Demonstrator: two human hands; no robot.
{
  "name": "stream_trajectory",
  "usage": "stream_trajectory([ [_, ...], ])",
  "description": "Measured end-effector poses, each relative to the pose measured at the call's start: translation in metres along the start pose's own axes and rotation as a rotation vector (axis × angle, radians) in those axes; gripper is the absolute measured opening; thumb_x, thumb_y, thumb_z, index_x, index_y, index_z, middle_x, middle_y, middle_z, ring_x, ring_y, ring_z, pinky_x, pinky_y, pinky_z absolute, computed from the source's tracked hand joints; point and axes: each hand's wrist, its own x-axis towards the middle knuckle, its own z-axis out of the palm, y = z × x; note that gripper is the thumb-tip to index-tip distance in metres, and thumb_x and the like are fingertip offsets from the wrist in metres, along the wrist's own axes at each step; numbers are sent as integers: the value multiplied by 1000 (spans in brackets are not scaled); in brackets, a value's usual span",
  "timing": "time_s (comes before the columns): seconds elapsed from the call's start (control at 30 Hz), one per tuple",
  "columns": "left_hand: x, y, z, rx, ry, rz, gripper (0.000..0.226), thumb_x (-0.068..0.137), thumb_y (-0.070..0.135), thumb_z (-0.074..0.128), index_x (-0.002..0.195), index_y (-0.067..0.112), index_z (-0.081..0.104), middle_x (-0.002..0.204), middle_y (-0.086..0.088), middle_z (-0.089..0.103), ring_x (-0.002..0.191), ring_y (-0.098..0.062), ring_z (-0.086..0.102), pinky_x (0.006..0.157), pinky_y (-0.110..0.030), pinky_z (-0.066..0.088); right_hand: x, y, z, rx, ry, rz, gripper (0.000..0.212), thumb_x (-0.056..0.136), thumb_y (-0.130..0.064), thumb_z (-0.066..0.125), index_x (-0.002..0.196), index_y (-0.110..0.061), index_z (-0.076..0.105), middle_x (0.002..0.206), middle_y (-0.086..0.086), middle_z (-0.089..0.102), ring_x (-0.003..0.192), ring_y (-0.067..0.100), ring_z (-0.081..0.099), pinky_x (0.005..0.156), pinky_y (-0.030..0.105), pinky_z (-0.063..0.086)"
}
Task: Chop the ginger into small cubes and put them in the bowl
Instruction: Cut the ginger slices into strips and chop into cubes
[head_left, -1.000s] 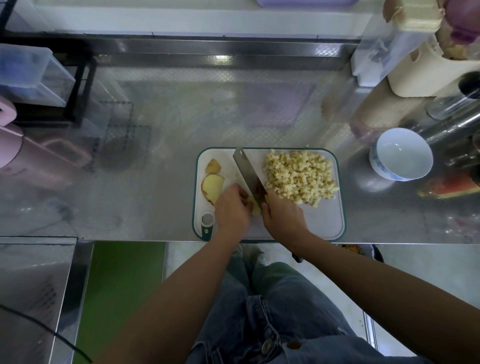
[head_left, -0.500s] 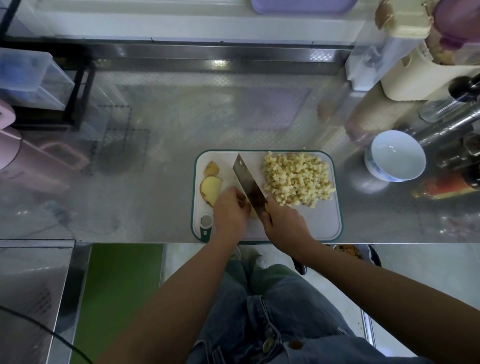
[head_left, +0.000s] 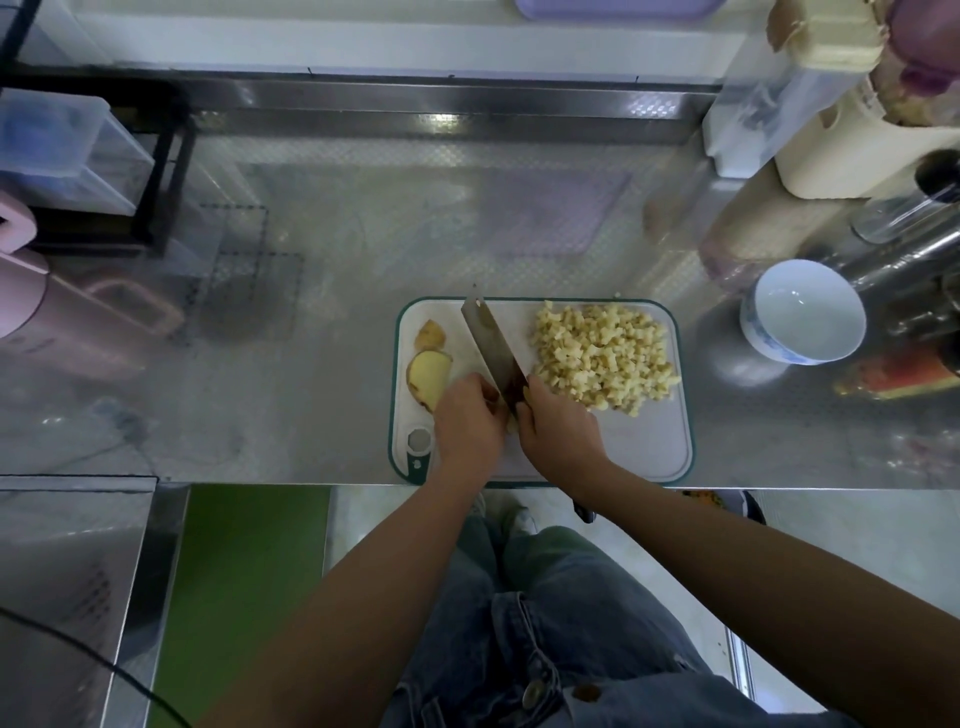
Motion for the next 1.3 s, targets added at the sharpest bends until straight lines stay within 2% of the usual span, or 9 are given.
stream_trajectory([
  [0.1,1,-2,0,-26,-11,-5,3,86,12,64,89,11,62,85,-4,66,80,-20,60,66,-23,37,4,1,-10,89,64,-22,20,100,-22,43,110,-6,48,80,14,62,70,33,60,57,35,43],
  [0.27,3,-7,-7,-31,-101,41,13,86,16,66,94,17,57,79,5,59,76,-12,55,62,-20,36,10,14,-37,187,159,-46,20,100,-20,46,109,-3,51,70,9,59,58,25,55,48,32,39],
  [0.33,4,-11,-14,100,-128,189,20,85,15,66,103,16,57,90,1,60,83,-15,56,67,-22,41,9,21,-44,212,163,-24,21,100,-20,46,111,-3,52,73,10,61,61,25,56,51,34,43],
  [0.5,16,-7,-22,466,-278,714,51,80,6,61,130,14,53,134,-9,46,116,-25,45,94,-35,41,0,31,-42,230,158,14,19,98,-19,49,109,-5,52,72,5,56,62,26,54,50,29,32],
  [0.6,23,-1,-20,644,-355,832,46,86,10,54,131,16,54,135,-5,46,119,-24,42,95,-35,39,-3,34,-39,234,154,24,18,98,-20,48,107,-5,51,73,8,57,62,26,54,51,30,35],
  [0.77,25,-2,-21,777,-317,850,36,92,18,47,128,18,54,126,-2,49,110,-22,46,92,-34,40,-6,38,-38,225,125,23,17,98,-21,49,105,-7,53,80,10,62,70,28,57,59,37,45],
  [0.93,16,-4,-21,745,-278,876,49,90,18,50,138,23,42,128,-5,45,109,-23,47,84,-34,42,-7,36,-36,228,106,16,18,97,-21,47,106,-7,54,83,11,65,71,29,60,63,41,50],
  [1.17,19,3,-19,824,-305,892,38,90,20,51,128,19,51,121,-5,47,105,-23,46,80,-34,44,-11,41,-36,234,139,38,10,97,-21,47,99,-12,50,68,3,55,60,24,54,48,30,34],
  [1.3,16,1,-17,831,-309,902,37,90,24,52,125,16,48,116,-6,49,100,-23,48,75,-35,45,-12,41,-37,217,112,36,18,97,-21,48,109,-9,53,80,9,63,68,26,58,54,34,44],
])
